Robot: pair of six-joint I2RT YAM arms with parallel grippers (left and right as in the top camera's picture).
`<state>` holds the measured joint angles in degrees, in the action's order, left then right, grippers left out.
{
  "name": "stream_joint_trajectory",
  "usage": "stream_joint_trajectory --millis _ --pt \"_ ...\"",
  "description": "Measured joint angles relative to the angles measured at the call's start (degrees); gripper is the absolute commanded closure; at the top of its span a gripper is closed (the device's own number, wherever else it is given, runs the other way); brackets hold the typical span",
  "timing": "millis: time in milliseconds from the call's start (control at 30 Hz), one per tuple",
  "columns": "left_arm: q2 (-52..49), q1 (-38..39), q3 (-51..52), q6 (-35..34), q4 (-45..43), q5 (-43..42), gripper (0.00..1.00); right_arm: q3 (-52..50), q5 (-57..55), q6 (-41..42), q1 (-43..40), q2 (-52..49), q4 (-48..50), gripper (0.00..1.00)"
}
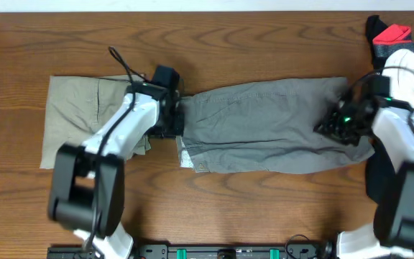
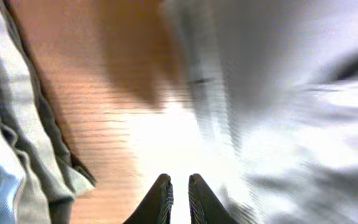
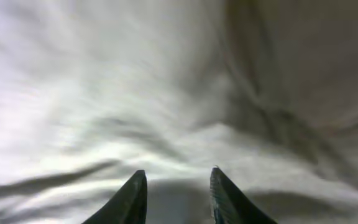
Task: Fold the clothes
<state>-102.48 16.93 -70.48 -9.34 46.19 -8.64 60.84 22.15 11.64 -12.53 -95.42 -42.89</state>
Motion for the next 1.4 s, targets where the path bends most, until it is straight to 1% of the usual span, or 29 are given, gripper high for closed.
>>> stream_joint_trajectory --millis 100,167,233,333,433,567,667,867,933,1000,1033,1167,1267,1333,1400 --pt "4.8 2.1 -1.3 0.2 -0.5 -5.3 0.83 0.9 0.5 0.3 -0.6 4.7 3.3 0.71" --pt "6.3 4.6 -1.7 0.2 -1.4 -7.3 0.83 1.3 0.0 0.9 -0.6 5.3 5.2 0.72" --pt "6.1 7.6 -1.6 0.2 -2.2 -8.9 0.83 1.3 -1.3 1.9 -0.6 4.6 7.1 0.71" --pt "3.7 12.2 -1.1 0.2 -2.9 -10.5 0.83 1.3 -3.1 2.9 -0.6 1.5 10.2 0.76" --pt "0.6 15.1 0.3 0.2 -2.8 -11.2 0.83 1.3 -4.1 3.7 -0.6 -3.1 12.9 0.82" --pt "-2.5 16.2 1.9 -0.1 -1.9 -11.6 0.83 1.2 -6.1 4.2 -0.9 -7.3 14.7 0.85" --pt "-3.5 16.2 2.6 -0.1 -0.5 -11.5 0.83 1.2 -11.5 4.3 -2.0 -8.2 15.0 0.86" --pt "-3.5 16.2 4.6 -0.3 0.3 -7.8 0.83 1.2 -22.2 4.4 -8.0 -8.2 15.5 0.87" --pt "-3.5 16.1 5.5 -0.5 0.3 -7.0 0.83 1.2 -23.5 4.7 -10.4 -8.2 15.1 0.91" --pt "-3.5 15.9 6.2 -0.6 0.3 -6.4 0.83 1.2 -22.2 5.1 -12.3 -8.2 14.3 0.91" --pt "-3.5 15.8 6.3 -0.7 0.2 -6.2 0.83 1.2 -19.7 4.8 -13.2 -8.2 14.1 0.92" --pt "-3.5 15.7 6.3 -0.9 -1.7 -5.6 0.83 1.2 -4.5 2.0 -14.3 -7.9 13.5 0.98" --pt "-3.5 15.7 6.3 -0.9 -3.0 -5.2 0.83 1.3 6.6 -0.3 -12.9 -7.3 9.3 0.99" --pt "-3.5 15.7 6.4 -0.9 -3.5 -5.0 0.83 1.4 9.3 -1.7 -11.3 -7.2 5.6 0.98" --pt "-3.5 15.7 6.4 -0.9 -4.0 -4.9 0.83 1.3 8.9 -2.5 -9.0 -7.2 2.5 0.97"
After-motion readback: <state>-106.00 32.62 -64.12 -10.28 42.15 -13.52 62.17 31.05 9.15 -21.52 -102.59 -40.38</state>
